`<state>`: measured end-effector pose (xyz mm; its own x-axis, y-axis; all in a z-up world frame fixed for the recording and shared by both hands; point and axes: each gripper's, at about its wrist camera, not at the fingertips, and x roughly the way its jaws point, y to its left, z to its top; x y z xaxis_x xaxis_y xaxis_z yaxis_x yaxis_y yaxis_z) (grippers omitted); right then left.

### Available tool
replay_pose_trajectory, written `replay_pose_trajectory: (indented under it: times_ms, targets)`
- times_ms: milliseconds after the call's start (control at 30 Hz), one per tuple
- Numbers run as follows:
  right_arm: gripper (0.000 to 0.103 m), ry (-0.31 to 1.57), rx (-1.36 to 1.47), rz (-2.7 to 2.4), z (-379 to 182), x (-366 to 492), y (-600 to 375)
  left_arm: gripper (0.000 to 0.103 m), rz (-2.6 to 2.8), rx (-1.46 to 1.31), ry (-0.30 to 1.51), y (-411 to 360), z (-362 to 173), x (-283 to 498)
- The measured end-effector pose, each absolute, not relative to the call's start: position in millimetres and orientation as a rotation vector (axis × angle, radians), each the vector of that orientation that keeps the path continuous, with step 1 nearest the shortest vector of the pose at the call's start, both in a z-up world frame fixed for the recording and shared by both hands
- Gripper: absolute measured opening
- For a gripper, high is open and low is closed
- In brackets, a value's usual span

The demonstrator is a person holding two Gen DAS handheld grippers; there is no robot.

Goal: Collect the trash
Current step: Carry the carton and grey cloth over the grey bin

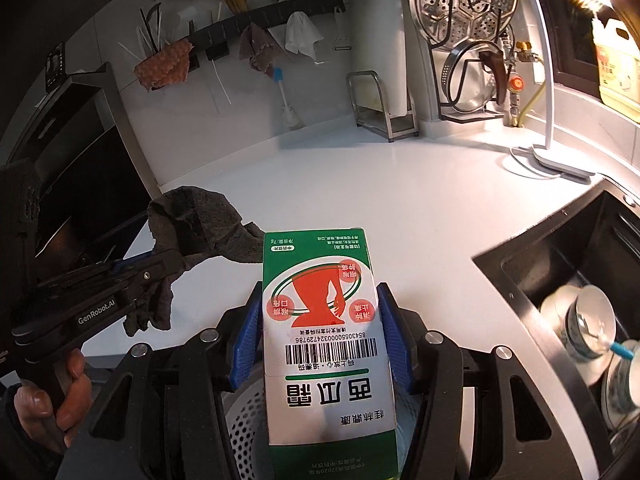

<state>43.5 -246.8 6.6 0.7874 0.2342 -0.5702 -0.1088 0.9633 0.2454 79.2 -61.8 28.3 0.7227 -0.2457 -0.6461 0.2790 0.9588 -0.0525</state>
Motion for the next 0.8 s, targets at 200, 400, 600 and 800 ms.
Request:
replay_pose_trajectory:
  times_ms: [200,400,600,800]
  targets:
    - [0.052,0.669,0.201,0.112,-10.0,-13.8,-234.3,0.013,-0.325,0.057,0.749,-59.7,3.2,31.0]
    - [0.052,0.715,0.234,0.066,-36.8,-48.1,-231.8,0.013,-0.356,0.076,0.797,-61.7,-21.4,4.9]
    - [0.053,0.745,0.267,0.053,-61.3,-61.2,-224.5,0.013,-0.368,0.088,0.819,-63.1,-38.2,-5.2]
    - [0.053,0.754,0.287,0.063,-74.0,-60.3,-220.4,0.013,-0.356,0.088,0.834,-61.5,-49.7,-3.4]
